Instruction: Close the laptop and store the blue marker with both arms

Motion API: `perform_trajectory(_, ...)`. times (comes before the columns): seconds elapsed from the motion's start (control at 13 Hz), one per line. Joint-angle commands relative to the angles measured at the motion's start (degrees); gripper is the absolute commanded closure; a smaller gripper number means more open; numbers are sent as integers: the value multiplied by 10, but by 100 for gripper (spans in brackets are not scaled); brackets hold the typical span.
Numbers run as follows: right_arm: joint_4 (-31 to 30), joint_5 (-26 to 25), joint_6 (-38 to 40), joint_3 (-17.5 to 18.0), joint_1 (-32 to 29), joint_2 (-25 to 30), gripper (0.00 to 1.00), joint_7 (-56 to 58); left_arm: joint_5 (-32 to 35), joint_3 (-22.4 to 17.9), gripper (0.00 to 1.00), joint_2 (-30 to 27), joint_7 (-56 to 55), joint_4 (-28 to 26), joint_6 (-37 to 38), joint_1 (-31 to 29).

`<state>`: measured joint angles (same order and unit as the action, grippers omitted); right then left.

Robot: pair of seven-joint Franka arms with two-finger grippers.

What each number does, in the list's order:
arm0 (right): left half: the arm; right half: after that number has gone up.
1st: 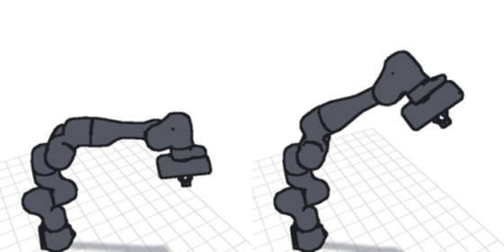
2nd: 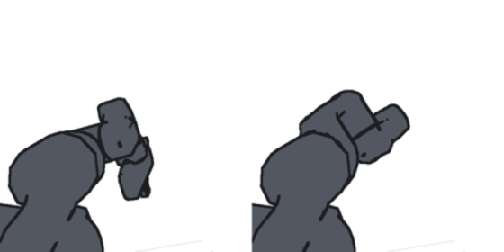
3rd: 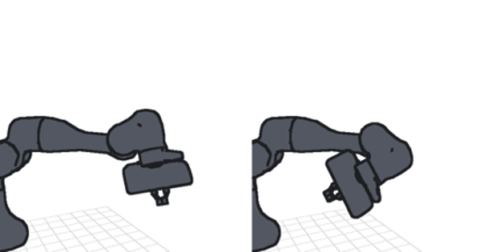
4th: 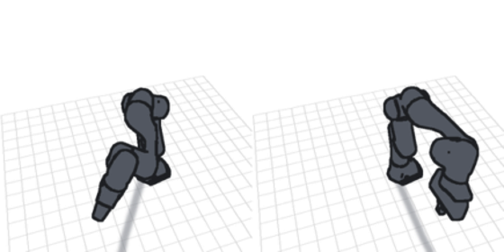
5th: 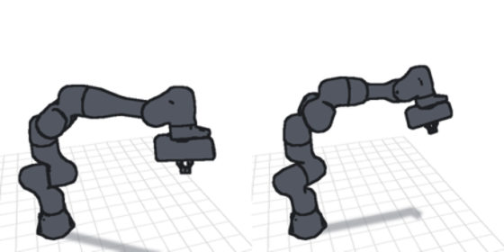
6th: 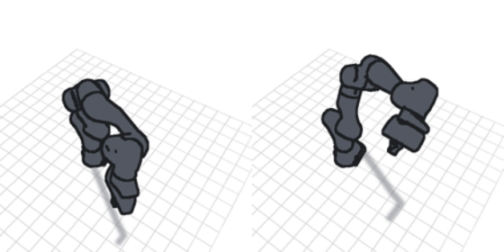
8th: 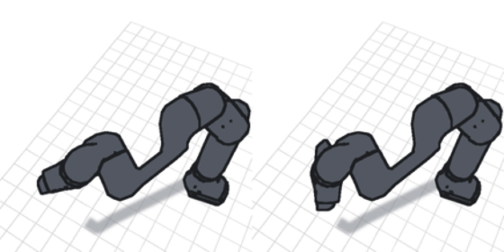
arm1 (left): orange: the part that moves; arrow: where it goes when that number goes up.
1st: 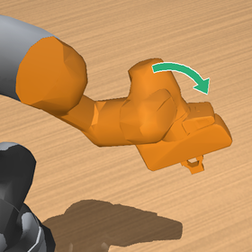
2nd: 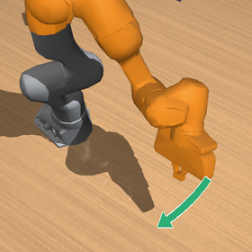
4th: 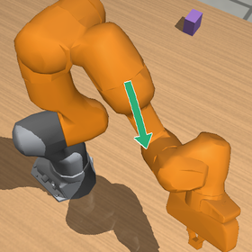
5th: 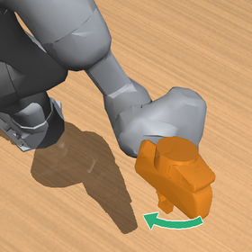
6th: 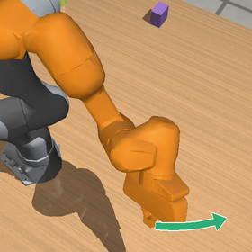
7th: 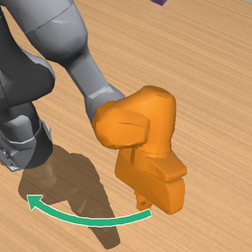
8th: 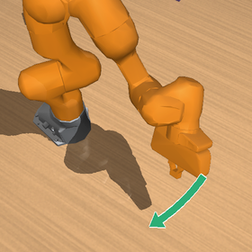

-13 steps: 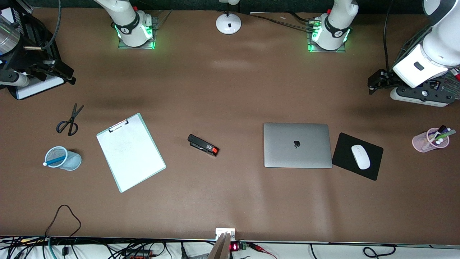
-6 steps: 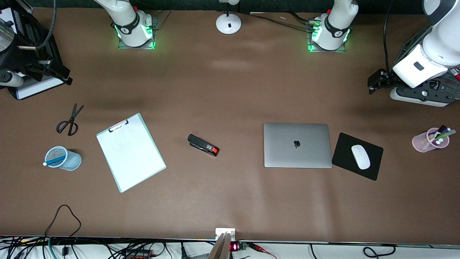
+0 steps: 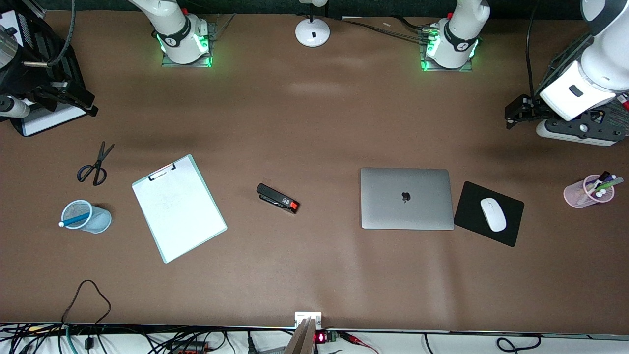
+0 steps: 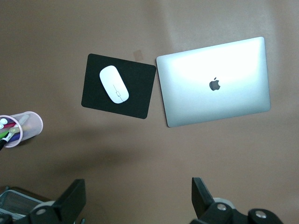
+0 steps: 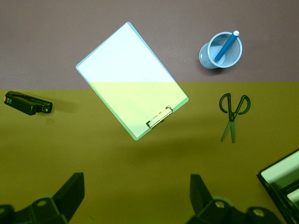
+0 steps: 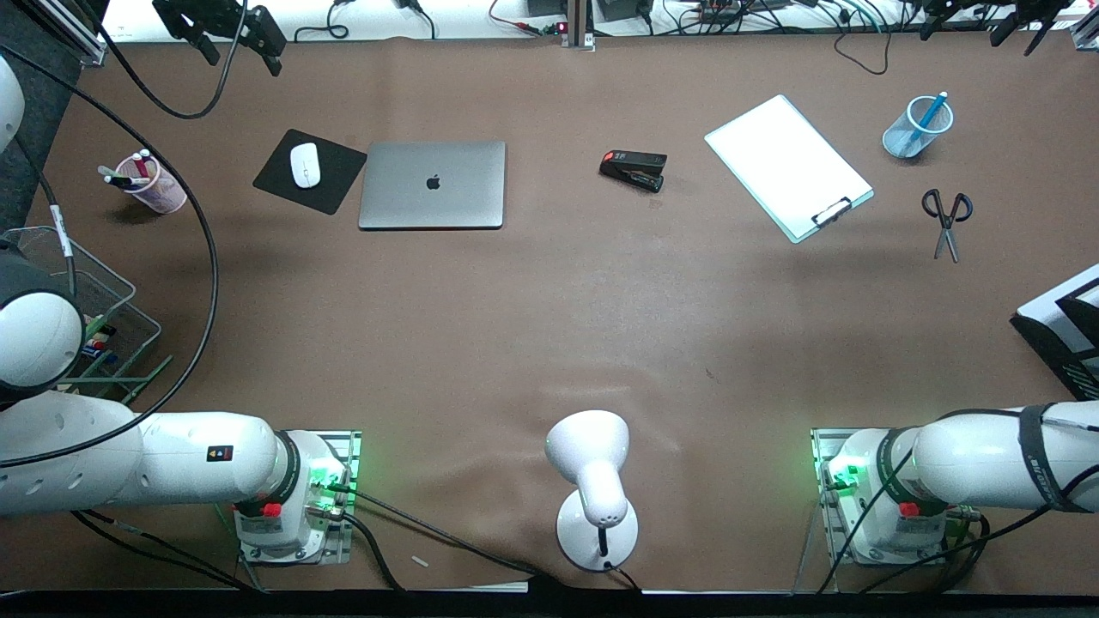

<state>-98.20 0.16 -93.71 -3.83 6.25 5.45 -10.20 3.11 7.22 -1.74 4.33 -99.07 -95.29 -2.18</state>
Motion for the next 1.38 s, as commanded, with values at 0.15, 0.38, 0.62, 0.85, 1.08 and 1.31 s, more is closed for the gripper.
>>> perform_trajectory(0.15,-15,22,-5,0,-3,15,0,-1,-10,7,0,3,11,10,10,-6)
perform_trajectory(0.38,-10,22,0,-2,-4,10,0,26,-10,7,0,3,9,10,10,-6)
perform_trajectory(0.62,-9,13,1,-2,-3,6,0,40,-10,7,0,3,11,10,10,-6)
perform_trajectory(0.85,-7,-2,-2,-2,-3,2,0,90,-10,7,0,3,11,10,10,-6)
perform_trajectory(1.08,-6,-5,-1,-2,-4,2,0,85,-10,7,0,3,11,10,10,-6)
perform_trajectory(1.31,-7,-20,1,-2,-5,1,0,83,-10,7,0,3,11,10,10,-7)
